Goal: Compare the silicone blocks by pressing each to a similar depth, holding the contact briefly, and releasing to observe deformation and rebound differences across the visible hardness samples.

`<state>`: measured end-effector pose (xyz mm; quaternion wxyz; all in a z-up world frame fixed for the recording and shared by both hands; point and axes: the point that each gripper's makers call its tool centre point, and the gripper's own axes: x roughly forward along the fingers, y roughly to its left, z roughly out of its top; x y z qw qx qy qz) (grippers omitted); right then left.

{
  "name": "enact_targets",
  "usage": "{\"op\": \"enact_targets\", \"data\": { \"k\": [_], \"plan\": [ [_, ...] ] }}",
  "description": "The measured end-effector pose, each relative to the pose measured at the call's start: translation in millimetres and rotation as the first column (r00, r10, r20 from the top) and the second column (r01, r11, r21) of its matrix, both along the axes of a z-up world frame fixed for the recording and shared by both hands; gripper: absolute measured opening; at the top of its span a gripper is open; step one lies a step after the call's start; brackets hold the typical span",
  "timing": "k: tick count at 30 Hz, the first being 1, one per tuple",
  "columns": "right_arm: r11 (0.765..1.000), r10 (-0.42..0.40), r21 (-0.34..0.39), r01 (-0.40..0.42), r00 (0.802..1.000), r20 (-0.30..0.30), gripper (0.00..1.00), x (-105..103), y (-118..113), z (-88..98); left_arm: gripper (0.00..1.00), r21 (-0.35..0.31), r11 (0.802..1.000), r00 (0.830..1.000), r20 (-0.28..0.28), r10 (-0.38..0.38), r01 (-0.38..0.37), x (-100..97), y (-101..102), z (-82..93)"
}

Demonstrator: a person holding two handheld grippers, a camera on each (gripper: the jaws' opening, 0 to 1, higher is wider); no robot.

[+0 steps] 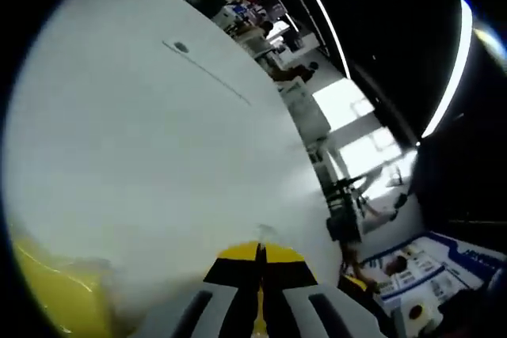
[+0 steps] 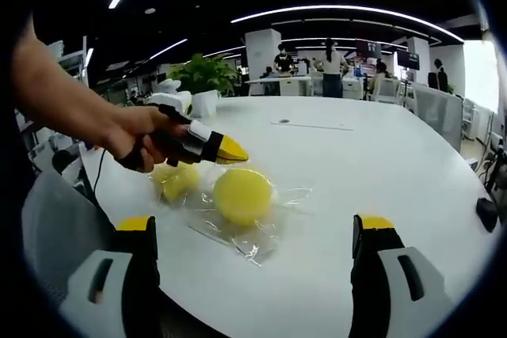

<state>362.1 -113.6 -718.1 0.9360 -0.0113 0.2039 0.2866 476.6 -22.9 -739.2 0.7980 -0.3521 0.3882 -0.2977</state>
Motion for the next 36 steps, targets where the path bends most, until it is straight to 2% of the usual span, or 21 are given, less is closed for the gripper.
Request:
{"op": "enact_targets", "data": {
  "k": [3,4,5,9,14,19,23,28,36],
  "plan": [
    [1.0,-0.014,0.003,0.014,1.0,0.001,0.96,1,-3,0.3,0.0,0.014,1.0,0.999,0.037,-0.014,0.014,0.0,-3,10.1],
    [1.0,-0.014,0.0,0.014,1.0,0.001,0.96,1,-3,0.1,0.0,0.068,0.997,0.996,0.076,-0.053,0.047,-0.6,-3,11.2],
    [1.0,-0.012,-0.005,0.012,1.0,0.001,0.96,1,-3,-0.2,0.0,0.092,0.994,0.992,0.104,-0.072,0.063,-0.8,-4,12.7],
    [1.0,-0.004,-0.01,0.004,1.0,-0.001,0.96,0,-2,-0.8,0.0,0.08,0.995,0.988,0.139,-0.067,0.056,-3.5,-9,26.0],
    [1.0,0.0,-0.019,0.0,1.0,-0.004,0.96,0,-2,-2.3,0.0,0.094,0.993,0.982,0.167,-0.088,0.074,-5.9,-14,31.2],
    [1.0,0.007,-0.026,-0.007,1.0,-0.004,0.96,-1,-2,-2.8,0.0,0.064,0.995,0.982,0.167,-0.084,0.074,-11.2,-15,40.1],
    [1.0,0.004,-0.027,-0.004,1.0,0.0,0.96,-1,-3,-2.1,0.0,0.097,0.991,0.974,0.194,-0.114,0.096,-16.8,-14,44.3],
    [1.0,-0.001,-0.028,0.001,1.0,0.002,0.96,-1,-4,-1.9,0.0,0.106,0.989,0.972,0.202,-0.121,0.101,-18.5,-10,45.6],
    [0.999,0.009,-0.031,-0.009,1.0,-0.001,0.96,-2,-1,-2.7,0.0,0.106,0.991,0.957,0.268,-0.11,0.084,-13.7,-9,68.5]
  ]
}}
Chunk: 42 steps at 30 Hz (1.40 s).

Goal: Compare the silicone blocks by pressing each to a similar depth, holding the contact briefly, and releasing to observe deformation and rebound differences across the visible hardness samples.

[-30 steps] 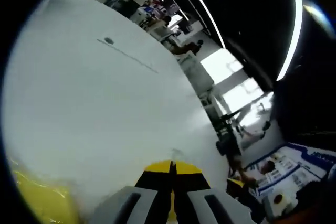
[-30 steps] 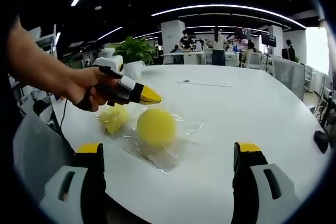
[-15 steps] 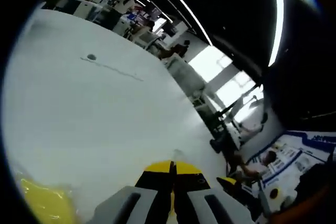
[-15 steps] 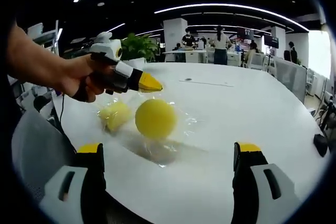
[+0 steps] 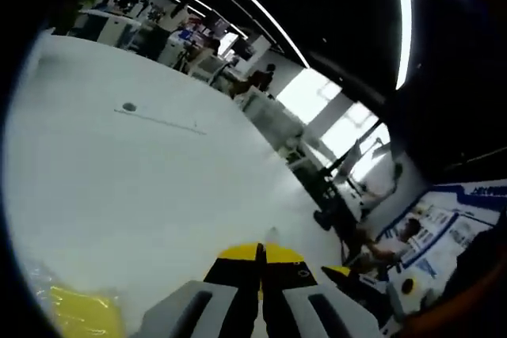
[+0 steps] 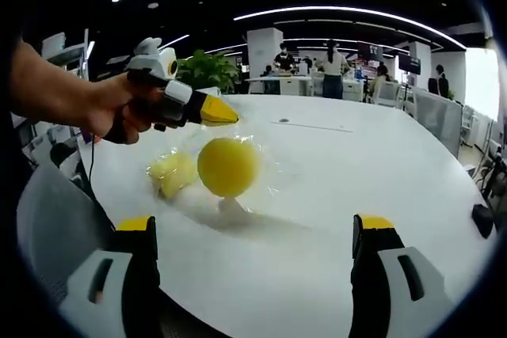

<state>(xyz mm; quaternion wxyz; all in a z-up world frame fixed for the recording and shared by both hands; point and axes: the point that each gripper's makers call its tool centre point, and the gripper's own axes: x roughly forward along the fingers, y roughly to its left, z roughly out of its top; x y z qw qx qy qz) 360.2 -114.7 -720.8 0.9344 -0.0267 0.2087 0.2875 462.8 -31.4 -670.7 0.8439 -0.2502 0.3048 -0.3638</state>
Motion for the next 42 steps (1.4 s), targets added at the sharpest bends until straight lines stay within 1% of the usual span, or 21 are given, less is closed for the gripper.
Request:
{"op": "enact_targets", "data": {
  "k": [2,4,6,7,12,15,19,23,25,31,37,42],
  "plan": [
    [1.0,0.009,-0.002,-0.009,1.0,-0.001,0.96,0,2,-0.3,0.0,0.004,1.0,1.0,0.016,-0.001,0.001,1.7,-1,5.3],
    [1.0,0.018,0.002,-0.018,1.0,0.001,0.96,-2,4,1.3,0.0,0.015,1.0,0.998,0.049,-0.025,0.024,2.4,-2,10.8],
    [0.999,0.024,0.021,-0.025,0.999,0.027,0.96,-1,5,7.4,0.0,0.029,0.999,0.997,0.063,-0.035,0.033,2.4,-2,14.4],
    [0.999,0.03,0.016,-0.031,0.999,0.029,0.96,-2,6,7.4,0.0,0.032,0.999,0.997,0.069,-0.039,0.037,2.3,-2,16.5],
    [0.999,0.037,0.019,-0.037,0.999,0.026,0.96,-2,7,6.6,0.0,0.043,0.999,0.994,0.106,-0.036,0.031,2.2,1,31.2],
    [0.998,0.051,0.035,-0.052,0.998,0.028,0.96,-3,12,8.3,0.0,0.033,0.999,0.992,0.123,-0.024,0.021,3.9,4,41.5],
    [0.997,0.064,0.048,-0.066,0.998,0.029,0.96,-4,15,9.3,0.0,-0.007,1.0,0.989,0.149,-0.006,0.008,7.0,6,62.0],
    [0.996,0.053,0.069,-0.055,0.998,0.03,0.96,-3,13,11.5,0.0,-0.018,0.999,0.985,0.169,-0.027,0.03,4.9,5,77.4],
    [0.995,0.039,0.09,-0.042,0.999,0.033,0.96,-1,11,13.7,0.0,-0.011,0.999,0.98,0.194,-0.044,0.047,3.1,4,84.9],
    [0.993,0.006,0.114,-0.01,0.999,0.041,0.96,1,6,17.3,0.0,-0.019,0.997,0.975,0.214,-0.062,0.068,-2.7,6,97.6],
    [0.994,0.008,0.109,-0.012,0.999,0.044,0.96,0,6,18.4,0.0,-0.035,0.996,0.973,0.221,-0.068,0.078,-7.4,8,107.7],
    [0.994,0.011,0.105,-0.016,0.999,0.046,0.96,0,6,18.3,0.0,-0.047,0.995,0.969,0.237,-0.073,0.086,-7.1,9,117.2]
  ]
}}
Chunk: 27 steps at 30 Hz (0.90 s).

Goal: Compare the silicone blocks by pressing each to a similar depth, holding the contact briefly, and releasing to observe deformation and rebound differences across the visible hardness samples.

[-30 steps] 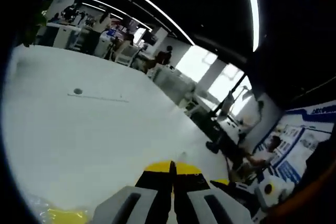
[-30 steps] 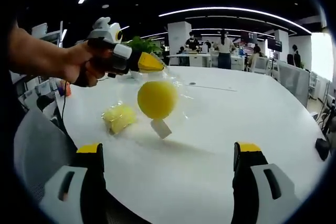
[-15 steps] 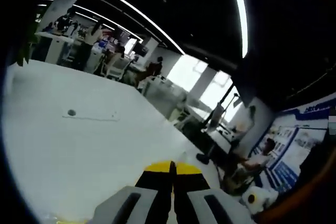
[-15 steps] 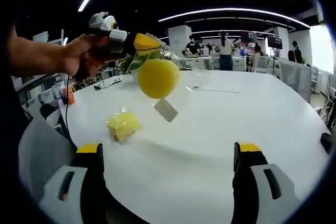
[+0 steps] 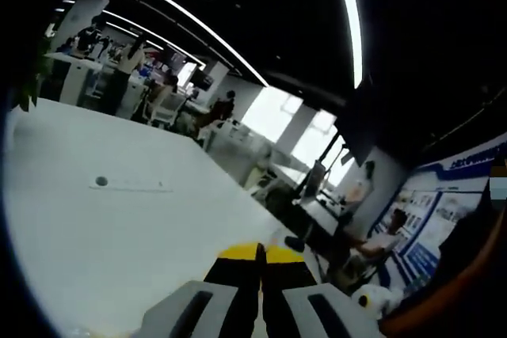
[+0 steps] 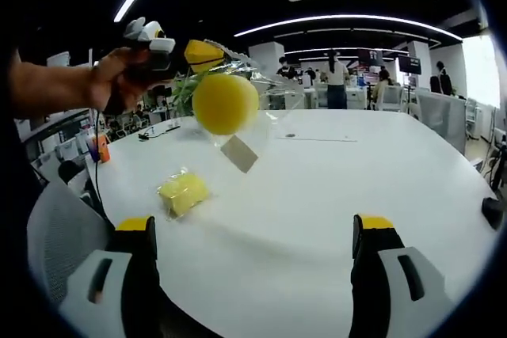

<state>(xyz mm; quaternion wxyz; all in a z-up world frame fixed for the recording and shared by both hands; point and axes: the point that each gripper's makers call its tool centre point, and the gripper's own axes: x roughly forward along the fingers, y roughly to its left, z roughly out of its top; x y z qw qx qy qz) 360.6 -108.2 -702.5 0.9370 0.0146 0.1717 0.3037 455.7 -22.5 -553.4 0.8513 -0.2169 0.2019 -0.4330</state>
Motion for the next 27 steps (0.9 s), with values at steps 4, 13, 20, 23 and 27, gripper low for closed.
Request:
{"op": "enact_targets", "data": {
  "k": [4,13,20,23,27],
  "plan": [
    [1.0,0.009,-0.007,-0.009,1.0,-0.002,0.96,0,2,-1.2,0.0,-0.006,1.0,1.0,0.009,0.0,0.0,0.0,0,4.5],
    [0.999,0.04,0.033,-0.041,0.999,0.023,0.96,-1,5,8.5,0.0,-0.016,1.0,1.0,-0.011,-0.02,0.02,-12.7,-4,-0.2],
    [0.995,0.078,0.065,-0.078,0.997,0.01,0.97,13,-1,21.8,0.0,-0.01,0.998,0.998,-0.013,-0.065,0.065,-22.1,-9,0.8],
    [0.994,0.082,0.069,-0.085,0.996,0.045,0.96,21,-7,37.5,0.0,-0.013,0.997,0.997,-0.013,-0.074,0.074,-24.2,-9,1.0],
    [0.99,0.102,0.088,-0.109,0.991,0.08,0.96,31,-11,54.5,0.0,-0.019,0.996,0.996,-0.012,-0.091,0.091,-27.1,-10,2.4]
  ]
}}
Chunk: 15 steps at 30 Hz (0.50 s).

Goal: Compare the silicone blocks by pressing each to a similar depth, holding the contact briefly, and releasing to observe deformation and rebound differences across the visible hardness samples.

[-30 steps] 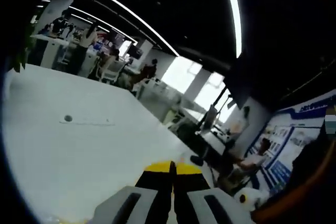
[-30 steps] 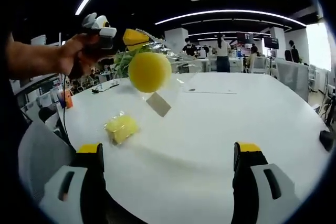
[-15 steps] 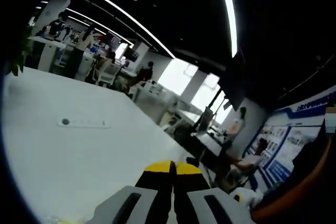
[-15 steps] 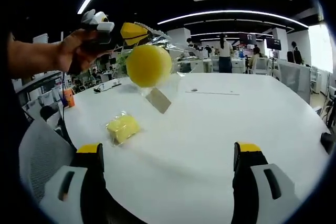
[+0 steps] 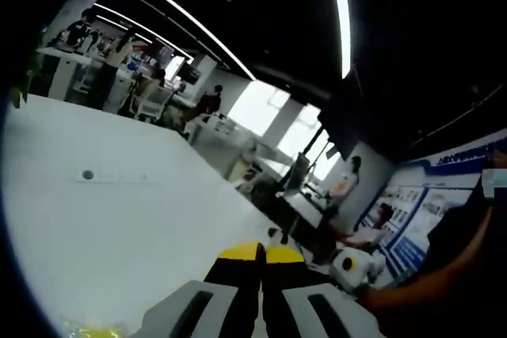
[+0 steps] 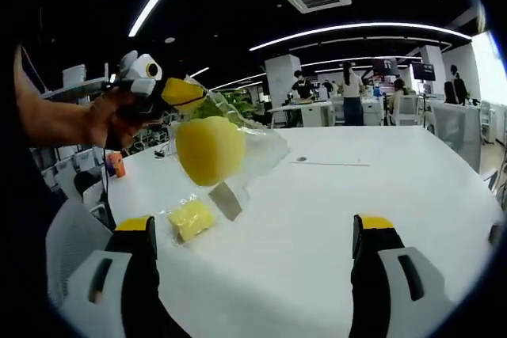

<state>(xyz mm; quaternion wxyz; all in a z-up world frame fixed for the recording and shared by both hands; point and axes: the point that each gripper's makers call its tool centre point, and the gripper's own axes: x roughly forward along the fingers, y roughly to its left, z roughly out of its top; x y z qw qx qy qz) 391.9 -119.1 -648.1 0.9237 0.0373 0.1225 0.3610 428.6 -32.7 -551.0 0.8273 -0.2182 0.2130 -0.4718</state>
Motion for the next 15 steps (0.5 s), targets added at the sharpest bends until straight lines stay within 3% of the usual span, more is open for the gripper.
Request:
{"op": "enact_targets", "data": {
  "k": [5,8,15],
  "plan": [
    [0.997,0.047,0.064,-0.048,0.999,0.019,0.96,6,4,20.9,0.0,-0.016,1.0,1.0,0.003,-0.017,0.017,-5.0,1,7.2],
    [0.985,0.114,0.123,-0.118,0.993,0.04,0.96,6,14,39.1,0.0,-0.025,0.999,0.999,0.008,-0.035,0.036,-9.4,1,12.4],
    [0.966,0.214,0.143,-0.217,0.976,0.035,0.96,10,25,47.1,0.0,-0.049,0.998,0.999,0.013,-0.05,0.051,-14.5,2,19.9]
  ]
}}
